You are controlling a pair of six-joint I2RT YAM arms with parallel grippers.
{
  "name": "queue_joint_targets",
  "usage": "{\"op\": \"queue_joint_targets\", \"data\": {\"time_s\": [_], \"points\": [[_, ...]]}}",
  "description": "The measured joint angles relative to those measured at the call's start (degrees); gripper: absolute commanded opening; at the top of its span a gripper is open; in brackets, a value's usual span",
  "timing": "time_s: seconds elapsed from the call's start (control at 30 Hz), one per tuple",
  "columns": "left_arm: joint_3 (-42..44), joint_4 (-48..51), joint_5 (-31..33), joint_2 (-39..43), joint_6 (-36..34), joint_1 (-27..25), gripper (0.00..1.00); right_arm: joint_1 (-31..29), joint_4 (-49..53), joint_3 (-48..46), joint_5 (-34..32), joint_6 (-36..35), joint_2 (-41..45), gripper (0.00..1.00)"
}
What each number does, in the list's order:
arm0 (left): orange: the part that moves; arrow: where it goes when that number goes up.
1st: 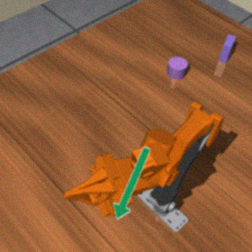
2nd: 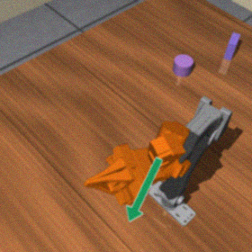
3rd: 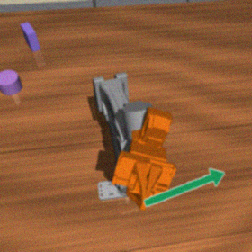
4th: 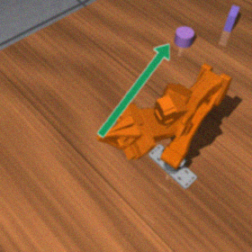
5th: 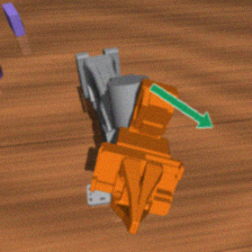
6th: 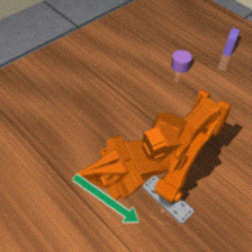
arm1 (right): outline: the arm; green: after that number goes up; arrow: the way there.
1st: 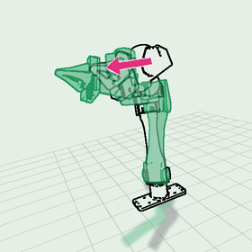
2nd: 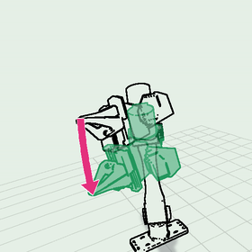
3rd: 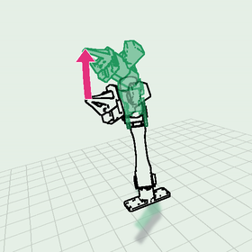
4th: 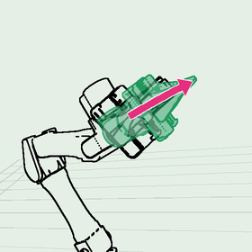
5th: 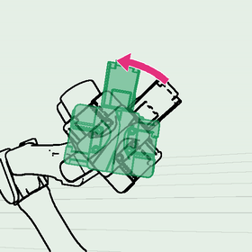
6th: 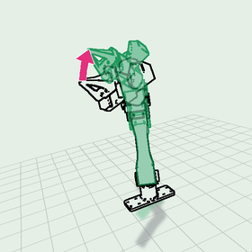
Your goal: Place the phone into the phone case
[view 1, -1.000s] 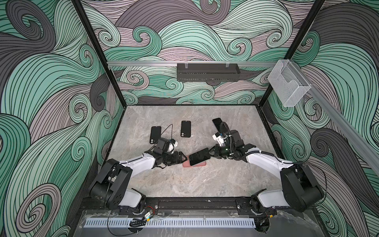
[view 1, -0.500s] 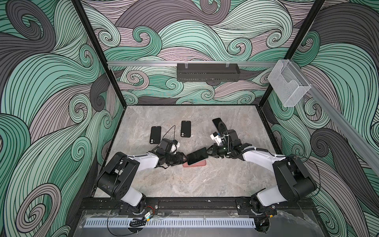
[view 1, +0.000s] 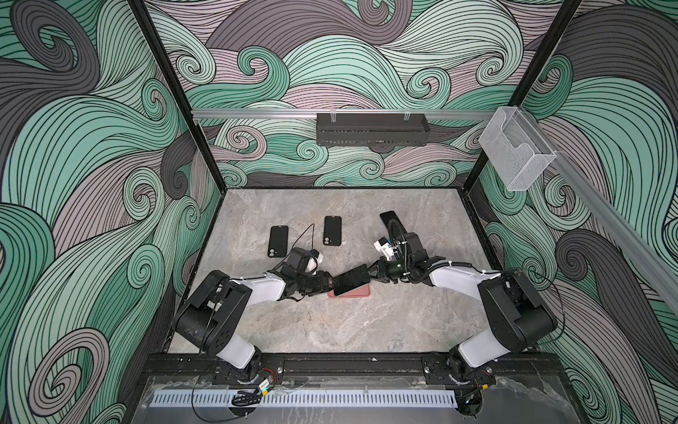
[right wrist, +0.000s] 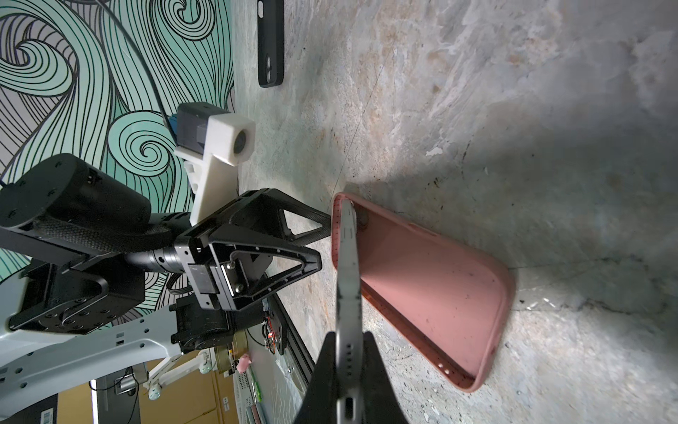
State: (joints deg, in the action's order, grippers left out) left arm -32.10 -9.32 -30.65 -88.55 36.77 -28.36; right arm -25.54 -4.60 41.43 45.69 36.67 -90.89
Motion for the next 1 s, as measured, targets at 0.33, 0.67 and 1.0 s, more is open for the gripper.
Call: {"op": "queue_joint_targets", "data": {"time_s": [0.33,0.67,1.0], "points": [[0.1,-1.1,0.3,-1.2,1.3,-0.2,0.44,-0.5,-4.6,0.0,1.9,1.6,-3.2,0.02],[0.1,-1.0,1.2,-1.7,2.1,-0.2,0.35,-0.5,-3.5,0.0,0.9,-0.3,-3.6,0.14],[0.1,-2.3,0.9,-2.9,2.3,-0.4,0.26,-1.4,8.0,1.4,-6.8,-6.3,-3.6,0.31]]}}
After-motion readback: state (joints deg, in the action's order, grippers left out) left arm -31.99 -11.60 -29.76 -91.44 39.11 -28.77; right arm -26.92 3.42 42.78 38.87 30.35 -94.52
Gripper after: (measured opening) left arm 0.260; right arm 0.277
